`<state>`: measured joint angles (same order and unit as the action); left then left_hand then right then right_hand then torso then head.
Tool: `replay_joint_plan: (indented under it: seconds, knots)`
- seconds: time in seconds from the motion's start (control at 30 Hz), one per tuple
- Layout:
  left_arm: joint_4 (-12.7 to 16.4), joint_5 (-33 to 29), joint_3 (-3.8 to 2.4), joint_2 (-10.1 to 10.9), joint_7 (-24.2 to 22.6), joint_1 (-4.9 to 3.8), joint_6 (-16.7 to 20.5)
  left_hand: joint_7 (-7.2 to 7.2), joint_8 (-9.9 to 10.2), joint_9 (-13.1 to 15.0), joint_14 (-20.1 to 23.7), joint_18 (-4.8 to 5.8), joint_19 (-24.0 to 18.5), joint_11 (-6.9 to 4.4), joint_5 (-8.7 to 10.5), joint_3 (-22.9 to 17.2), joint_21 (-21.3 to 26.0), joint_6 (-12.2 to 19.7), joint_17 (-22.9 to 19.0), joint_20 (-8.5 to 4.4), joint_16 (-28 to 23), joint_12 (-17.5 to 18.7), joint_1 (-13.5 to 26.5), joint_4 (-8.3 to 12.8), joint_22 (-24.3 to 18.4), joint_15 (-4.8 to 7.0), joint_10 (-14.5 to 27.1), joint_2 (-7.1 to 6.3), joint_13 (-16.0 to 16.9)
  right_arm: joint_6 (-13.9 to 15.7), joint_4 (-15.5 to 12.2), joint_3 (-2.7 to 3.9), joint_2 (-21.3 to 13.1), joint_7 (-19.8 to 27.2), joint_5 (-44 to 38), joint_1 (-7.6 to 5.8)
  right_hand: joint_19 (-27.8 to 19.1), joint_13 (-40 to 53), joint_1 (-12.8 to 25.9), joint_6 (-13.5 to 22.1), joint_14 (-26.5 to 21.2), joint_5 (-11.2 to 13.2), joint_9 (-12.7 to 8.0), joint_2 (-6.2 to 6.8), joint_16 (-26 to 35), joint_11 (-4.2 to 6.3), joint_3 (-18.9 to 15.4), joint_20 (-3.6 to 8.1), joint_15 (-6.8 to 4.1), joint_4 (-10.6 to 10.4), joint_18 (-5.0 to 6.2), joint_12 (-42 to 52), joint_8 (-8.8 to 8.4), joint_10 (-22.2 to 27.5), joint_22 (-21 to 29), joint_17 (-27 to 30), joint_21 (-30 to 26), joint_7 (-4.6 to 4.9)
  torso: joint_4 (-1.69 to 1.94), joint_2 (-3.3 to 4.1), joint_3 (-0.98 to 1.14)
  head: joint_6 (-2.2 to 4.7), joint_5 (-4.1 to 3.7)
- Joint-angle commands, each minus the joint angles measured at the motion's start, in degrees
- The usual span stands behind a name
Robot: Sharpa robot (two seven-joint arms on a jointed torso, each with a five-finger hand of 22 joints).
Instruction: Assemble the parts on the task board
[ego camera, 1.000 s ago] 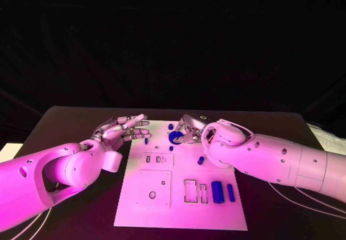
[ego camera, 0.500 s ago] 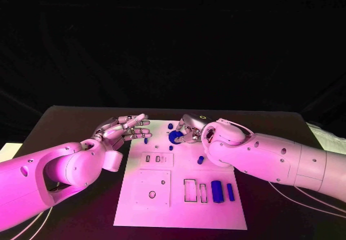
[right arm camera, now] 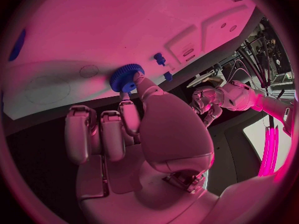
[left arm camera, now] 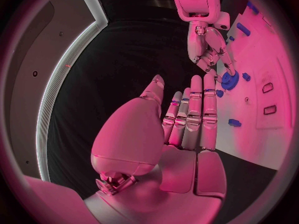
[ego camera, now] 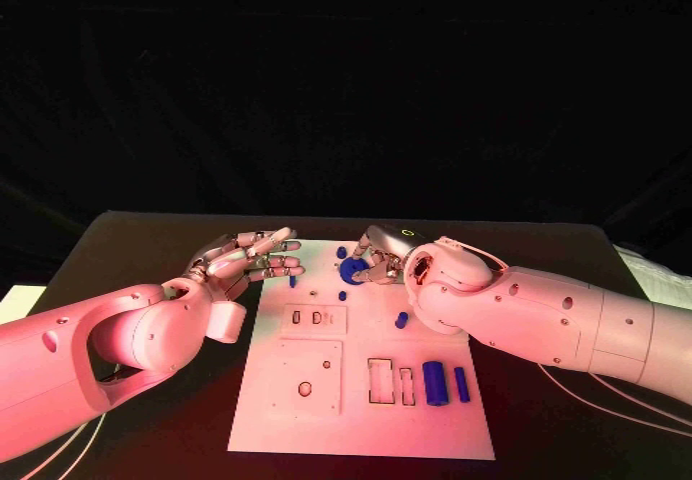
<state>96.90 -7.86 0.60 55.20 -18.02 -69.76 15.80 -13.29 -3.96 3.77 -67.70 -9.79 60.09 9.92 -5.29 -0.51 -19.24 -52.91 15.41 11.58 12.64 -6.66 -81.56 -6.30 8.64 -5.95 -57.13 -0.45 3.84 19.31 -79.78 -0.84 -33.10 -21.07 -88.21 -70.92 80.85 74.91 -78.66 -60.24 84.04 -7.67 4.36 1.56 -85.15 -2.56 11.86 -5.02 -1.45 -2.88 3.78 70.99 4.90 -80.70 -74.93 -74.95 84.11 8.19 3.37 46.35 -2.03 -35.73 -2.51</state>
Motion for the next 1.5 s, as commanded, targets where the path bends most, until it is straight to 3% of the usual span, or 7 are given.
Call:
replay_joint_plan:
  seconds: [0.03,0.23,0.47,0.7,0.9,1.1,1.5]
  knots:
    - [0.06,0.24,-0.04,-0.10,-0.17,-0.06,-1.16,0.00,-0.12,0.03,0.44,-0.48,-0.39,-0.15,-0.17,0.09,-0.25,0.15,0.08,0.07,0.22,-0.39,-0.17,0.37,0.08,0.07,0.41,0.10,-0.03,6.28,-0.61,-0.02,-0.40,2.11,1.28,0.10,-0.10,-0.05,0.80,-2.21,4.20,-0.48,0.53,-1.08,0.03,0.53,0.30,0.44,-0.45,-0.39,-0.59,0.03,0.19,-0.02,-0.89,-6.41,0.27,-1.25,-0.01,0.00,0.01,0.02,0.00]
    - [0.06,0.24,-0.04,-0.04,-0.15,-0.05,-1.14,0.00,-0.12,0.03,0.44,-0.48,-0.39,-0.15,-0.17,0.09,-0.25,0.15,0.08,0.07,0.22,-0.39,-0.17,0.37,0.08,0.07,0.41,0.10,-0.03,9.11,-1.87,0.09,-1.52,3.68,2.49,0.11,-0.07,-0.09,1.51,-2.21,4.20,-0.81,0.47,-0.85,0.03,0.55,0.50,0.50,-0.49,-0.65,-0.60,-0.06,0.02,-0.03,-0.91,-6.43,0.28,-1.27,0.00,-0.03,-0.01,0.19,-0.15]
    - [0.12,0.24,-0.04,0.02,-0.16,-0.05,-1.14,0.00,-0.12,0.03,0.44,-0.48,-0.39,-0.15,-0.17,0.09,-0.25,0.15,0.08,0.07,0.22,-0.39,-0.17,0.37,0.08,0.07,0.41,0.10,-0.03,9.47,-2.64,0.22,-2.32,4.30,3.42,0.10,-0.05,-0.28,1.97,-2.22,4.17,-1.32,0.41,-0.41,0.13,0.57,0.61,0.55,-0.52,-0.68,-0.60,-0.35,-0.11,0.06,-0.93,-6.26,0.30,-1.28,-0.02,0.01,0.00,0.28,0.04]
    - [0.14,0.24,-0.04,0.03,-0.16,-0.05,-1.12,-0.01,-0.09,0.02,0.51,-0.48,-0.44,-0.13,-0.17,0.10,-0.30,0.23,0.19,0.08,0.23,-0.43,-0.12,0.46,0.10,0.05,0.53,0.14,-0.04,6.61,-2.21,0.24,-1.26,5.20,4.80,0.10,-0.01,-0.42,3.36,-2.17,4.13,-3.06,0.29,0.87,0.24,0.50,0.33,0.56,-0.48,-1.02,-0.62,-0.64,-0.46,0.13,-0.98,-6.11,0.30,-1.19,-0.04,0.02,-0.04,0.28,-0.04]
    - [0.16,0.24,-0.04,-0.05,-0.20,-0.05,-1.11,-0.01,-0.09,0.02,0.51,-0.48,-0.44,-0.13,-0.17,0.10,-0.30,0.23,0.19,0.08,0.23,-0.43,-0.12,0.46,0.10,0.05,0.53,0.14,-0.04,4.70,-0.75,0.24,0.37,4.68,4.69,0.09,-0.05,-0.45,3.43,-2.16,4.12,-3.09,0.27,0.92,0.26,0.49,0.31,0.56,-0.48,-1.04,-0.60,-0.69,-0.49,0.15,-0.92,-6.08,0.28,-1.18,0.13,0.04,-0.08,0.14,-0.06]
    - [0.19,0.24,-0.04,-0.05,-0.21,-0.05,-1.04,-0.01,-0.09,0.02,0.51,-0.48,-0.44,-0.13,-0.17,0.10,-0.30,0.23,0.19,0.08,0.23,-0.43,-0.12,0.46,0.10,0.05,0.53,0.14,-0.04,3.52,0.72,0.22,1.86,3.75,3.87,0.10,-0.06,-0.50,3.55,-2.10,4.11,-3.02,0.25,1.04,0.30,0.47,0.27,0.56,-0.47,-1.06,-0.60,-0.76,-0.55,0.18,-0.90,-6.02,0.27,-1.16,-0.03,0.04,-0.08,0.07,0.01]
    - [0.28,0.25,-0.04,0.12,-0.06,-0.06,-0.97,-0.02,-0.09,0.02,0.54,-0.48,-0.46,-0.12,-0.17,0.10,-0.32,0.25,0.24,0.09,0.24,-0.45,-0.09,0.49,0.11,0.05,0.56,0.17,-0.04,3.68,3.23,0.15,4.03,2.43,1.86,0.16,-0.65,-2.21,4.03,0.99,3.79,-2.71,-0.53,2.30,1.16,-0.18,0.07,0.26,-0.01,-0.91,-0.43,-3.18,-1.50,1.50,-0.05,-4.71,-0.15,-0.30,0.06,0.02,-0.01,0.02,0.01]
